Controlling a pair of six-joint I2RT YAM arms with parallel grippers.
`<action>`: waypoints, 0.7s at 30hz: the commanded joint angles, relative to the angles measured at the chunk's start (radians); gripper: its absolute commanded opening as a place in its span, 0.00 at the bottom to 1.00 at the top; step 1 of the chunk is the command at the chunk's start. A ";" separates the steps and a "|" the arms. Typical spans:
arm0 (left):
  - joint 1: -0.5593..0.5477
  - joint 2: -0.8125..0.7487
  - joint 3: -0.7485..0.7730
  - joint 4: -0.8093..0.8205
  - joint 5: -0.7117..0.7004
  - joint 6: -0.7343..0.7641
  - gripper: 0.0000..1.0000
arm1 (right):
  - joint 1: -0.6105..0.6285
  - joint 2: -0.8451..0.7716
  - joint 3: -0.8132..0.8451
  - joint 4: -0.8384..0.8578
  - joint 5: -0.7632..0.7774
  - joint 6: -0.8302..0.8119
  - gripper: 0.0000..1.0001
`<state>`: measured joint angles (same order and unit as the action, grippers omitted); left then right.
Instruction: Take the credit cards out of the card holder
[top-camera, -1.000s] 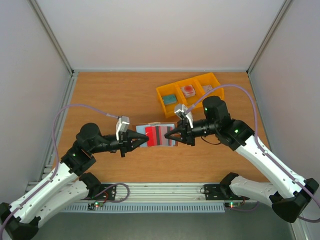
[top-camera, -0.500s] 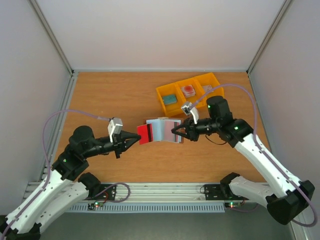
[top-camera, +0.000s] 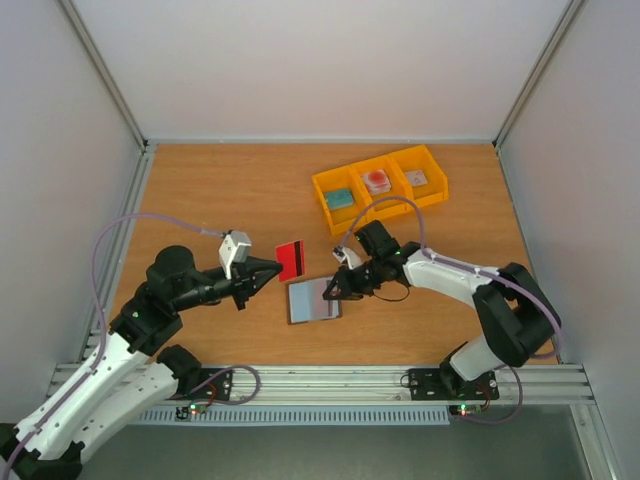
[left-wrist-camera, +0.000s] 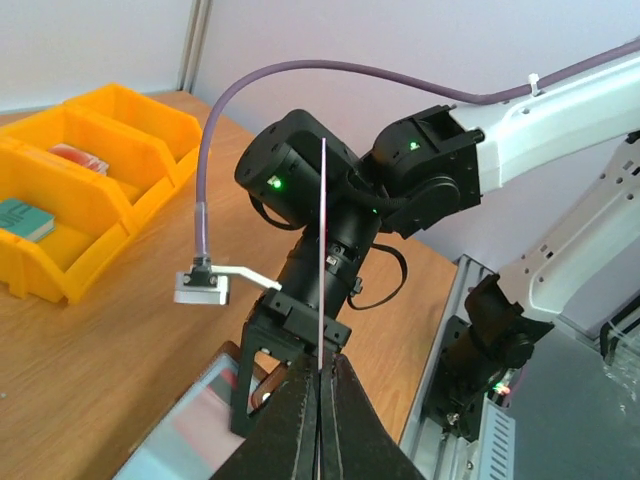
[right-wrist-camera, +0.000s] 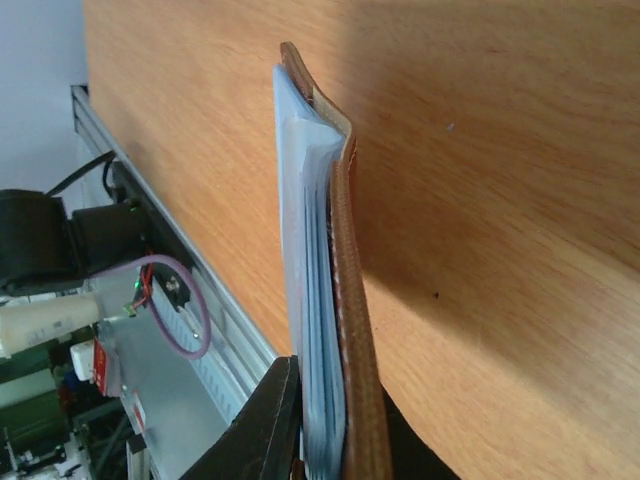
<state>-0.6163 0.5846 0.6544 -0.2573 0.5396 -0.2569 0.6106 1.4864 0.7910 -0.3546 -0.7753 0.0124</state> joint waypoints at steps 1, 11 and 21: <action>0.003 0.015 0.029 0.039 -0.072 0.040 0.00 | 0.015 0.081 0.069 -0.001 0.051 0.078 0.06; -0.010 0.069 -0.133 0.411 -0.483 1.293 0.00 | -0.030 0.064 0.099 -0.252 0.227 0.012 0.37; -0.007 0.105 -0.259 0.818 -0.194 2.180 0.00 | 0.012 -0.263 0.321 -0.566 0.411 -0.182 0.47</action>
<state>-0.6193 0.6937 0.3729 0.3088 0.2314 1.5433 0.5858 1.3701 1.0031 -0.8143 -0.3794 -0.0433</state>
